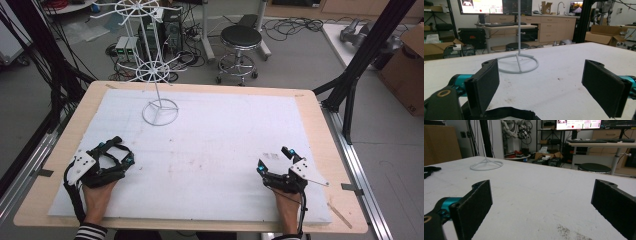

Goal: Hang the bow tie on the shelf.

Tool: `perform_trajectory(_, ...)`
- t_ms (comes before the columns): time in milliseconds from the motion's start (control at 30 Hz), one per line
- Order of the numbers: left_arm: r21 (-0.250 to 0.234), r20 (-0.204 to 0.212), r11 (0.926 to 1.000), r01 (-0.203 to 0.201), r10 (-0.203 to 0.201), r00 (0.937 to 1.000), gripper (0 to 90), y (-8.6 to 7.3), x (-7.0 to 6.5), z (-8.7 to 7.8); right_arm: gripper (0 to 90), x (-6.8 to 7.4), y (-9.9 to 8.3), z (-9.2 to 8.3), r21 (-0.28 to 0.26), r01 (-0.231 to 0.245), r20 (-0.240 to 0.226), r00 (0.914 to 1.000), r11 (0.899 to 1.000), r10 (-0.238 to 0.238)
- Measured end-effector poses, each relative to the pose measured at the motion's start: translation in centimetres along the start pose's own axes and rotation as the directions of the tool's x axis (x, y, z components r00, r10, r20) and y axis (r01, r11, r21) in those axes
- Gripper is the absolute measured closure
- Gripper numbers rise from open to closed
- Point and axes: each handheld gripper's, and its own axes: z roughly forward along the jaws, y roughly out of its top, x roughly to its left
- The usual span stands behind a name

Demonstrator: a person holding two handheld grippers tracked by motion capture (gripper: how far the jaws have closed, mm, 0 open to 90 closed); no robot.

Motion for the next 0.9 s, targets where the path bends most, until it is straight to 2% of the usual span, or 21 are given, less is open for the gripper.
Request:
perform_trajectory(200, -0.013, 0.002, 0.9999, 0.003, -0.003, 1.0, 15.0, -0.04, 0.05, -0.15, 2.4, 0.01, 0.01, 0.02, 0.002, 0.009, -0.004, 0.9999, 1.0, -0.009)
perform_trajectory(233, -0.033, 0.002, 0.9994, -0.006, 0.007, 1.0, 15.0, -0.12, -0.08, -0.29, 2.4, 0.0, 0.01, 0.01, 0.002, 0.008, -0.005, 1.0, 1.0, -0.008)
perform_trajectory(567, -0.024, -0.004, 0.9997, -0.011, 0.011, 0.9999, 15.1, -0.08, -0.11, -0.25, 2.4, -0.03, 0.01, 0.0, 0.002, -0.001, -0.006, 1.0, 1.0, 0.001)
perform_trajectory(900, -0.013, 0.01, 0.9997, 0.02, -0.02, 0.9998, 14.4, 0.02, 0.18, -0.16, 2.4, -0.09, 0.0, -0.01, 0.0, -0.003, -0.011, 0.9999, 1.0, 0.003)
